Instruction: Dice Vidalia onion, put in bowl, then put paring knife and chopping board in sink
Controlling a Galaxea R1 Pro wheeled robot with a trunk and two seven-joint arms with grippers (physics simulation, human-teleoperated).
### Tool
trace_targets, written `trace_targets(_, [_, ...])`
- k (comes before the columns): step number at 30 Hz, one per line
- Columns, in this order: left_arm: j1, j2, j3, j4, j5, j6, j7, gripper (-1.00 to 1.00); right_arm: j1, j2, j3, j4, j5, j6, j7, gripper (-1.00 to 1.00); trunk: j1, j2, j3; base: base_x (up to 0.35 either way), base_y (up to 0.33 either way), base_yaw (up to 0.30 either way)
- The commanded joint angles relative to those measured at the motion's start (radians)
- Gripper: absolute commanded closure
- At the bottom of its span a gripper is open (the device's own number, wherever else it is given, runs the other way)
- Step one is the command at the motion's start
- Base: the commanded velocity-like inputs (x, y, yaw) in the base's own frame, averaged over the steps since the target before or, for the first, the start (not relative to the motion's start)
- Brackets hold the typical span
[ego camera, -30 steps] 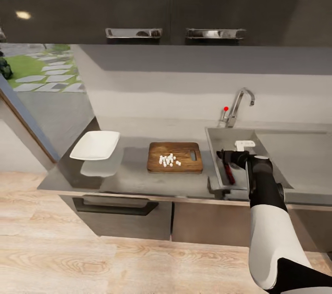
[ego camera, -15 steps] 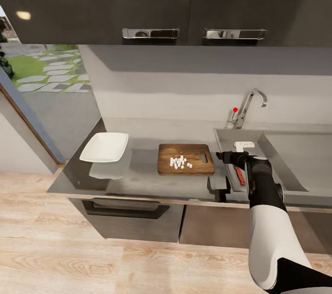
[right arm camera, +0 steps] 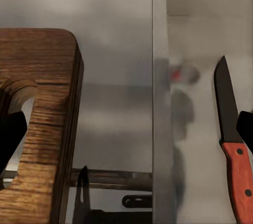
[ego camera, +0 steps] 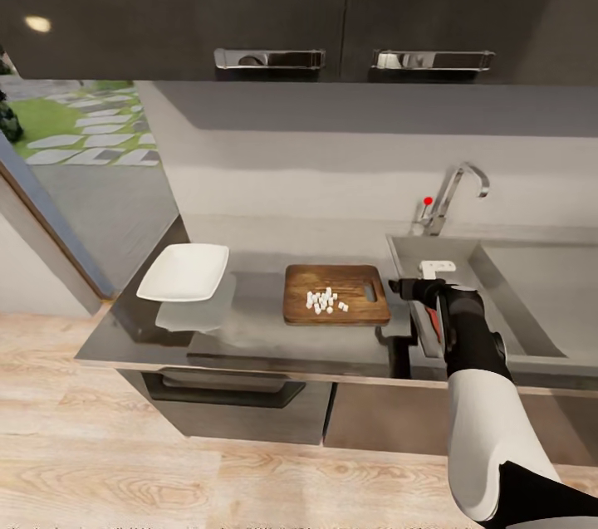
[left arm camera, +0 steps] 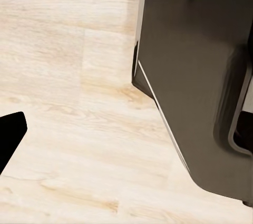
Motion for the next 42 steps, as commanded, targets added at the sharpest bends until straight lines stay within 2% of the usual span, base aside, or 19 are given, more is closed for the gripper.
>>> trace_targets(1, [0.0, 0.001, -0.008, -0.002, 0.006, -0.002, 0.008, -1.0, -0.001, 0.001, -0.005, -0.002, 0.01, 0.002, 0.01, -1.0, 0.001, -0.002, -0.003, 0.004, 0.0, 0.0])
trace_targets(23, [0.0, 0.001, -0.008, -0.003, 0.006, -0.002, 0.008, -1.0, -0.001, 0.001, -0.004, 0.0, 0.01, 0.002, 0.007, -1.0, 0.001, -0.002, -0.039, 0.001, 0.046, 0.0])
trace_targets(29, [0.0, 0.001, -0.008, -0.003, 0.006, -0.002, 0.008, -1.0, -0.001, 0.001, -0.004, 0.036, 0.01, 0.0, 0.006, -1.0, 0.001, -0.002, -0.048, 0.094, 0.082, 0.0])
trace_targets(42, [0.0, 0.001, -0.008, -0.001, 0.006, -0.002, 0.008, -1.0, -0.001, 0.0, -0.004, 0.038, 0.01, -0.001, 0.005, -1.0, 0.001, -0.002, -0.067, 0.006, 0.007, 0.0])
